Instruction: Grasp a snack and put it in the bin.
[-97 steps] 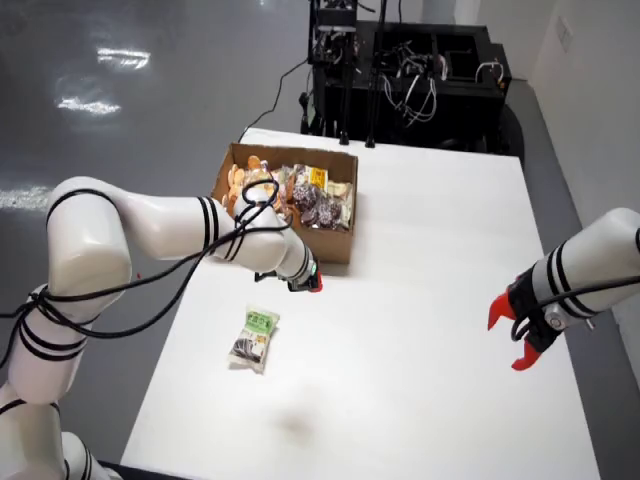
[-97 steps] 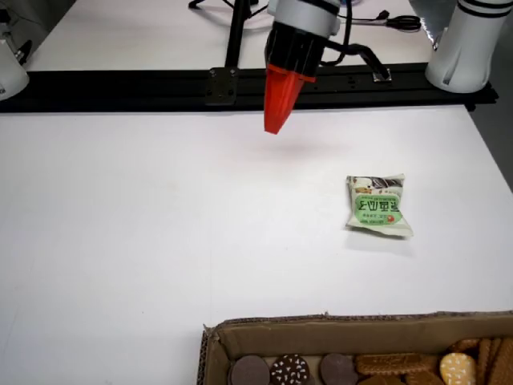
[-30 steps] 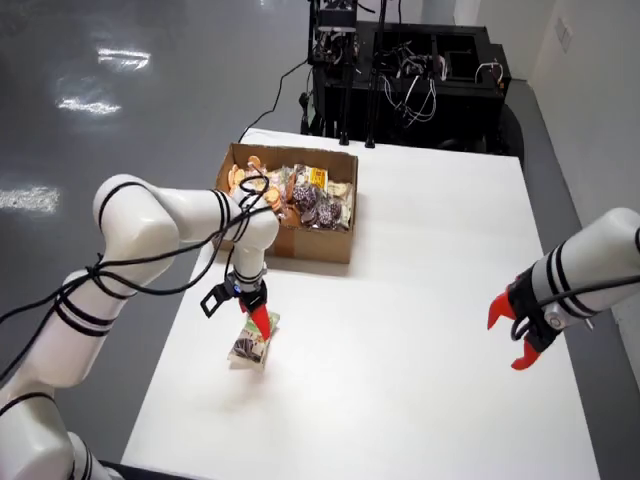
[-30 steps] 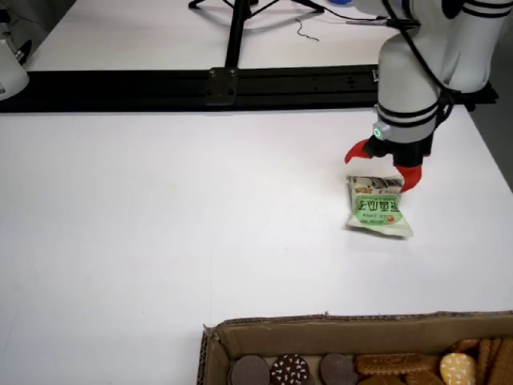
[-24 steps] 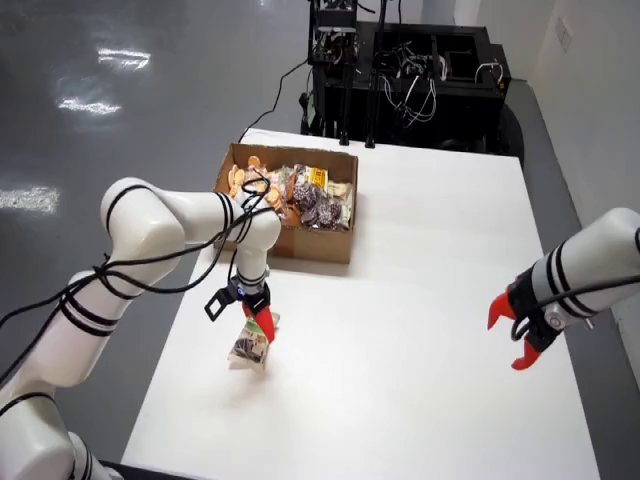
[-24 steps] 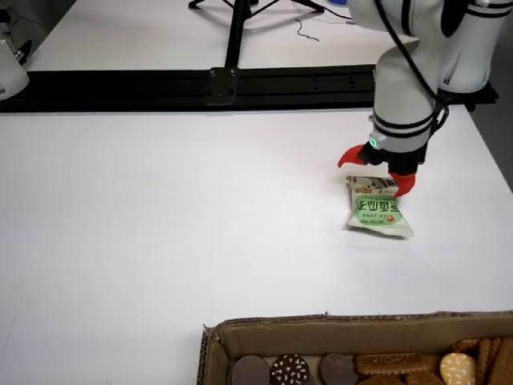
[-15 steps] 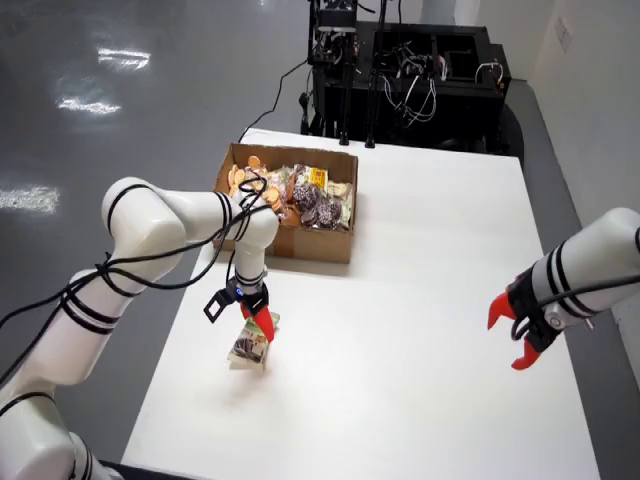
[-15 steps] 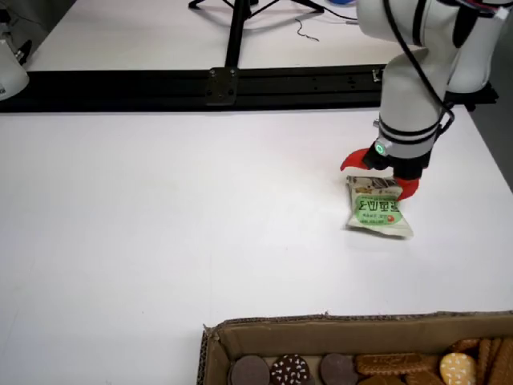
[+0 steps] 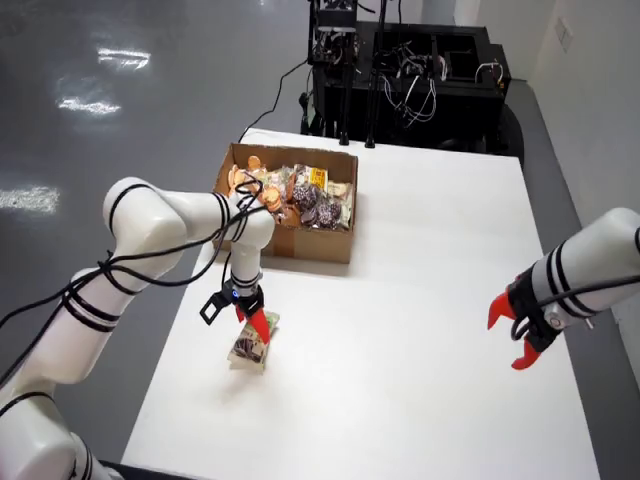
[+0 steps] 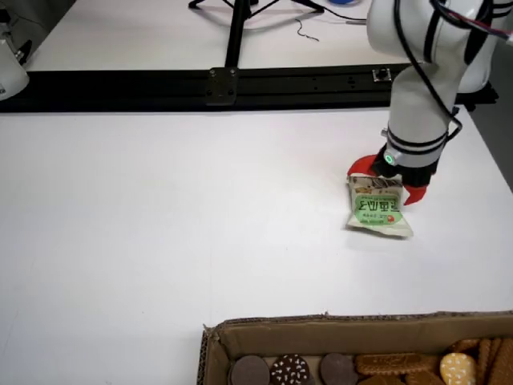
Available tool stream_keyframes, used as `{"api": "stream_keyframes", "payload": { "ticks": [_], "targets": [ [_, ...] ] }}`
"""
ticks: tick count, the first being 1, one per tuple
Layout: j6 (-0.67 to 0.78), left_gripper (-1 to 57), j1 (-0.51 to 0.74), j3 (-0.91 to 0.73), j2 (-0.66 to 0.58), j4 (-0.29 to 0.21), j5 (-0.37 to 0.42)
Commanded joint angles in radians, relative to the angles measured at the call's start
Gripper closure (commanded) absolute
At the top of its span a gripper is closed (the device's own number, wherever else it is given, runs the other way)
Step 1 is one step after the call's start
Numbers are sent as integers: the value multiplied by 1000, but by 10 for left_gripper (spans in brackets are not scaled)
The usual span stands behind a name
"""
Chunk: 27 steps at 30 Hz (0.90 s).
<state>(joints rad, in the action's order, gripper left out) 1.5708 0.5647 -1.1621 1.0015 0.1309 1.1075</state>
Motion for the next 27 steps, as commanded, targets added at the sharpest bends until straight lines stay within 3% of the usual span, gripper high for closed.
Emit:
{"api": "stream_keyframes", "payload": {
  "ticks": [1,14,19,27],
  "targets": [
    [0,1,-1,17,23,1,-2],
    [0,19,9,106,109,17,-3],
    [0,85,9,117,118,33,-3],
    [0,240,12,123,122,54,-2]
  ]
}}
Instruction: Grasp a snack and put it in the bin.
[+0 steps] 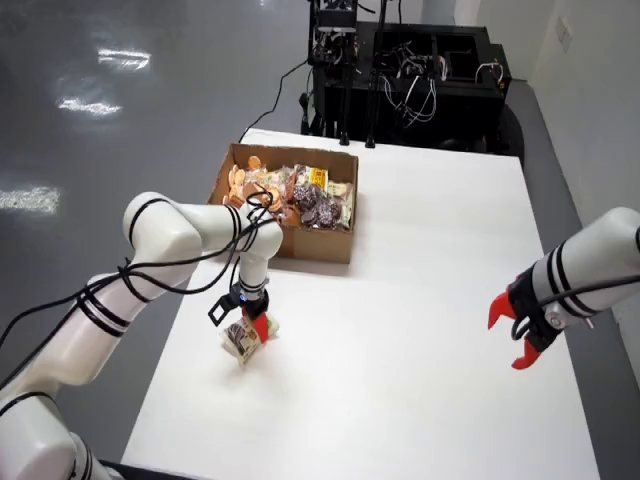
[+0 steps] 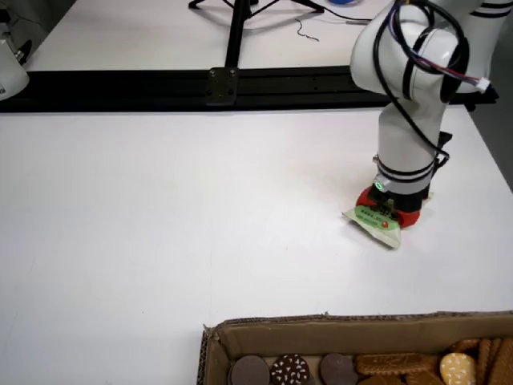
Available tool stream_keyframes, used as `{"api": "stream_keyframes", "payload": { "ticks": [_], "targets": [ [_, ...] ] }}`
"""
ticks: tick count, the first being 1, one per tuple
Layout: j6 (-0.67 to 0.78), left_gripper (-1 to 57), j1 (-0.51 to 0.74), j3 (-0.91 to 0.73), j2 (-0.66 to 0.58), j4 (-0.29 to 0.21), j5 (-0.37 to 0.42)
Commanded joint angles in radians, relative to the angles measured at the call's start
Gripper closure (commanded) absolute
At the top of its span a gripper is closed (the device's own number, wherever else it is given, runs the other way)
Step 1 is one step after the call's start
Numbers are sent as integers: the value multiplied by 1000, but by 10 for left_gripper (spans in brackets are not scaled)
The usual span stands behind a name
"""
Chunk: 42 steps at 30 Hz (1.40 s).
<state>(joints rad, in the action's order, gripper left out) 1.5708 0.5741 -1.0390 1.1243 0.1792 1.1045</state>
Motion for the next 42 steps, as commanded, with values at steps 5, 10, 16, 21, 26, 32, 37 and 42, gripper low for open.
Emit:
{"api": "stream_keyframes", "payload": {
  "ticks": [5,10,16,21,26,32,37,42],
  "targets": [
    [0,328,9,-1,0,8,1],
    [0,394,19,-1,0,4,1],
    [0,463,36,5,-4,2,12],
    [0,493,52,16,-16,4,26],
    [0,516,72,22,-32,6,37],
    [0,552,96,39,-49,9,52],
    [0,563,113,69,-68,32,75],
    [0,567,120,96,-106,73,101]
  ]
}}
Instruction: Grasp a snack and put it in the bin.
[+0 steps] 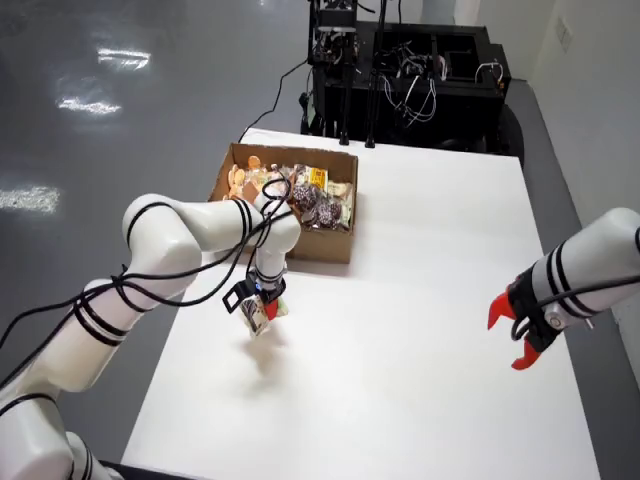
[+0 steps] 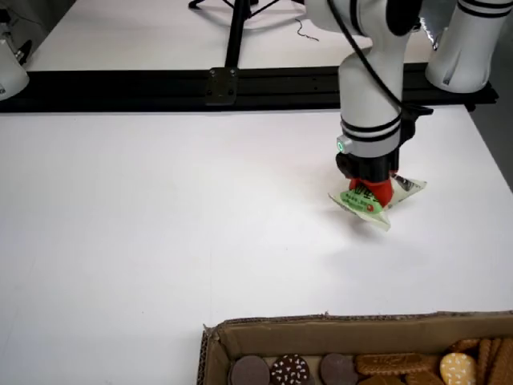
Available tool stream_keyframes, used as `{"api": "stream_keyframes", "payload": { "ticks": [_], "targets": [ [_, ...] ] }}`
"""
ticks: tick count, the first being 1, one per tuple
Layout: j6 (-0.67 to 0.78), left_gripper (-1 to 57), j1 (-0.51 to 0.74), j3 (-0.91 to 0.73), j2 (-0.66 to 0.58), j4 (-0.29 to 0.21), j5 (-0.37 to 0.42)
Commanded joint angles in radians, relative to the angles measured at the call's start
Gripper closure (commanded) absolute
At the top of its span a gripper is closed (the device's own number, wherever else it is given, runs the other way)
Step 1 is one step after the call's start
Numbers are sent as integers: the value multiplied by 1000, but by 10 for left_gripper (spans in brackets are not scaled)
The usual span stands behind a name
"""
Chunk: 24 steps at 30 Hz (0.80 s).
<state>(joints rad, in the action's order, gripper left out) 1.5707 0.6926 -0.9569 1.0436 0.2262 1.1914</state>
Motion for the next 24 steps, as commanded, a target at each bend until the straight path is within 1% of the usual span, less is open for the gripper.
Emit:
{"api": "stream_keyframes", "payload": {
  "ticks": [1,15,24],
  "targets": [
    [0,567,1,17,-35,34,18],
    [0,569,3,30,-159,190,27],
    [0,569,4,43,-186,268,-22]
  ]
}}
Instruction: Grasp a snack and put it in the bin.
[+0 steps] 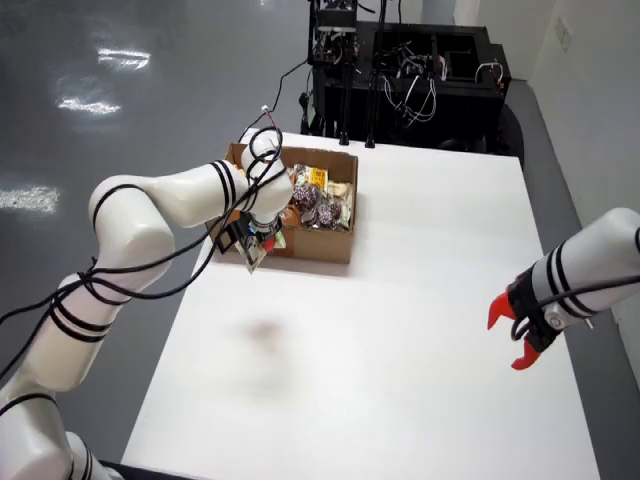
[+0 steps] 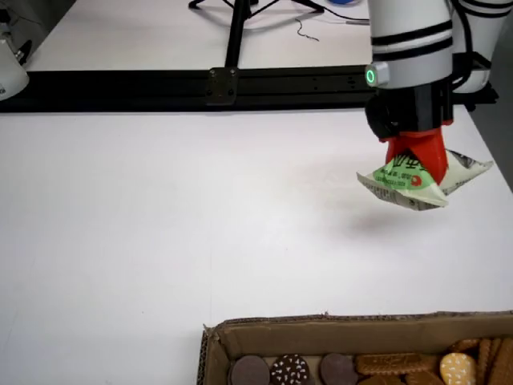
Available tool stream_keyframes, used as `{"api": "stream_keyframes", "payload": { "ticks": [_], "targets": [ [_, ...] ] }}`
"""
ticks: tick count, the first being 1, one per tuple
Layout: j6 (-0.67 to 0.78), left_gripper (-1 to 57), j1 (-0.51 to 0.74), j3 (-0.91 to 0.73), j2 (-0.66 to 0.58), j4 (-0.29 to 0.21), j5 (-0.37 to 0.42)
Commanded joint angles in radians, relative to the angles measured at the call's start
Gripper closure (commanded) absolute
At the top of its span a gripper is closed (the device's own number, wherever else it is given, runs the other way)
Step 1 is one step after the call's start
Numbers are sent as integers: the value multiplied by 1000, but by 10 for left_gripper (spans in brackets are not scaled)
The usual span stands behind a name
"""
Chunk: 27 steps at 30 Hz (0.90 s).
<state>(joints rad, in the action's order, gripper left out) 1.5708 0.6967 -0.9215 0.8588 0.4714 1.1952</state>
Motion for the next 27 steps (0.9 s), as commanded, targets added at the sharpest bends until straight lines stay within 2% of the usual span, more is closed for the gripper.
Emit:
{"api": "stream_keyframes", "payload": {
  "ticks": [1,8,17,21,27],
  "targets": [
    [0,569,-1,14,1,30,-32],
    [-1,569,-12,138,66,58,-60],
    [-263,569,-43,486,257,66,-59],
    [-321,569,-63,557,294,66,-81],
    [-391,569,-81,596,313,68,-156]
  ]
}}
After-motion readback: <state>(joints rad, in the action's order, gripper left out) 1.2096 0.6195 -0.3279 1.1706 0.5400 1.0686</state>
